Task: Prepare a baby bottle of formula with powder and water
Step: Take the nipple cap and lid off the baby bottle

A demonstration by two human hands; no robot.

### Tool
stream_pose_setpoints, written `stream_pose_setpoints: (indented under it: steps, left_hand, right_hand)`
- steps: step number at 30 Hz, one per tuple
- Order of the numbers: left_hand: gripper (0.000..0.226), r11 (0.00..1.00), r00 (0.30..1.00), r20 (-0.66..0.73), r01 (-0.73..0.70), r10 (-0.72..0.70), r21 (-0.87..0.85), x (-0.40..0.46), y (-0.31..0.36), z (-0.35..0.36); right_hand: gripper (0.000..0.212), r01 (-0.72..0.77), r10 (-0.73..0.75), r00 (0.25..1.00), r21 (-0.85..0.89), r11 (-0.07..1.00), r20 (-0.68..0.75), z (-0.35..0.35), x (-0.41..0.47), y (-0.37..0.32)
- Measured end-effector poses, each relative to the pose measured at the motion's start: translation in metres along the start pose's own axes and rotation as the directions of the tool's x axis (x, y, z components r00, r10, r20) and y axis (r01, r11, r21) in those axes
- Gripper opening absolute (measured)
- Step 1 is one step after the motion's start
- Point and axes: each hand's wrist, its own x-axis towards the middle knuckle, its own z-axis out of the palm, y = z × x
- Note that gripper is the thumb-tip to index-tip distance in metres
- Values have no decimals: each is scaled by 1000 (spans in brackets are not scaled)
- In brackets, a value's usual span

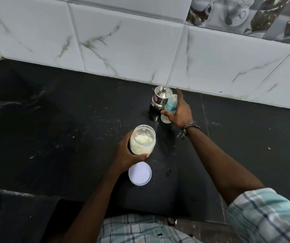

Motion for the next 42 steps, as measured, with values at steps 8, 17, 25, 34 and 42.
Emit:
stream_pose_setpoints:
  steps: [8,17,25,34,42]
  left_hand:
    - [86,1000,1000,-4,-12,12,15,-2,1,-1]
    - [107,1000,999,-47,-10,10,-17,-6,-4,5]
    - [104,954,892,-339,-276,300,117,-21,23,13]
    - [72,842,804,-249,-518,540,151,-48,56,60]
    - [105,983,982,45,-183,184,-19,-31,59,106]
  right_hand:
    - [77,12,-13,999,-6,1000,-33,-2,-12,0]
    - [79,75,-72,997,71,995,-37,-12,-83,-1]
    - [79,39,-35,999,90,995,-38,-20,-134,-2]
    - [75,70,-65,997,98,993,-53,-25,-147,-3]
    - [69,85,-77,994,107,991,-78,-27,-152,2]
